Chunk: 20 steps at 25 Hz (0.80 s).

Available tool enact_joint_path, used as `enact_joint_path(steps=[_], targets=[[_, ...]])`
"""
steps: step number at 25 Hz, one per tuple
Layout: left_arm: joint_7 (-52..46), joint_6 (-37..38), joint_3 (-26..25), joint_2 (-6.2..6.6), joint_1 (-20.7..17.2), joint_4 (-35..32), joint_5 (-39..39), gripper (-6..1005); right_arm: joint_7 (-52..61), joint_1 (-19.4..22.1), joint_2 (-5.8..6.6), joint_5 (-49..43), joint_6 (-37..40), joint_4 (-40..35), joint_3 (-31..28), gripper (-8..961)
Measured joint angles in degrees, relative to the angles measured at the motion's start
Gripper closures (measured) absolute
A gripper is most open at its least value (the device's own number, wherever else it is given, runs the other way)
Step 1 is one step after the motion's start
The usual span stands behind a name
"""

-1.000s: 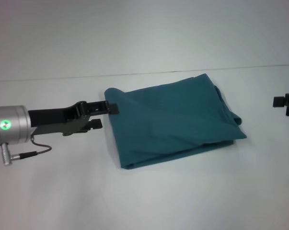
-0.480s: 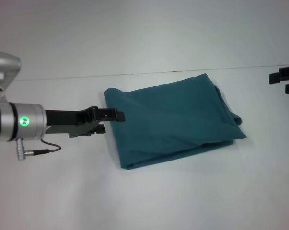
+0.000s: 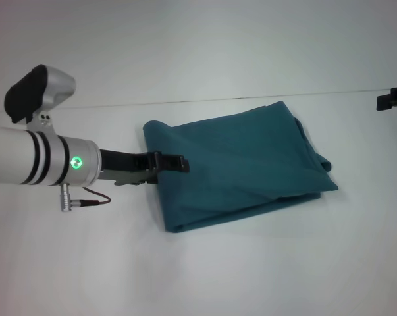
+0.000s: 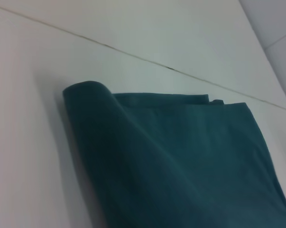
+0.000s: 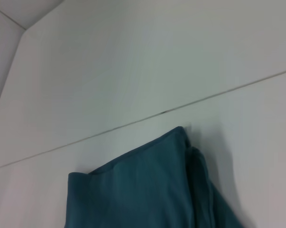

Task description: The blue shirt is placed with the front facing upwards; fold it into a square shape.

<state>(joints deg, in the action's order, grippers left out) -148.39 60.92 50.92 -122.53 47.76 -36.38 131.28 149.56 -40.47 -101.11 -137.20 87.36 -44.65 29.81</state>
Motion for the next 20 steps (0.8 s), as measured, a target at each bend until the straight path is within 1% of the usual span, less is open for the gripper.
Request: enact_joint_path(steps=[4, 8, 13, 18, 20], targets=[[0.0, -1.9, 0.0, -0.28, 1.4, 1.1, 2.8, 173, 0.0, 0.0, 0.04, 0.0, 0.0, 0.1, 0.0, 189], [0.0, -2.6, 0.1, -0.53, 1.9, 1.2, 4.6, 174, 0.0, 0.1, 0.04, -0.2, 0.0, 0.1, 0.0, 189], [0.1, -3.9, 2.3, -0.56, 2.3, 1.1, 4.8, 172, -0.2, 0.3, 0.04, -0.2, 0.0, 0.1, 0.0, 189], [0.0, -5.7, 3.9, -1.11, 3.6, 2.3, 5.3, 164, -0.4, 0.5, 0.04, -0.2, 0.0, 0.1, -0.1, 189], [0.0, -6.0, 4.2, -1.11, 3.9, 2.6, 5.3, 165, -0.4, 0.5, 0.03, -0.2, 0.0, 0.1, -0.1, 189]])
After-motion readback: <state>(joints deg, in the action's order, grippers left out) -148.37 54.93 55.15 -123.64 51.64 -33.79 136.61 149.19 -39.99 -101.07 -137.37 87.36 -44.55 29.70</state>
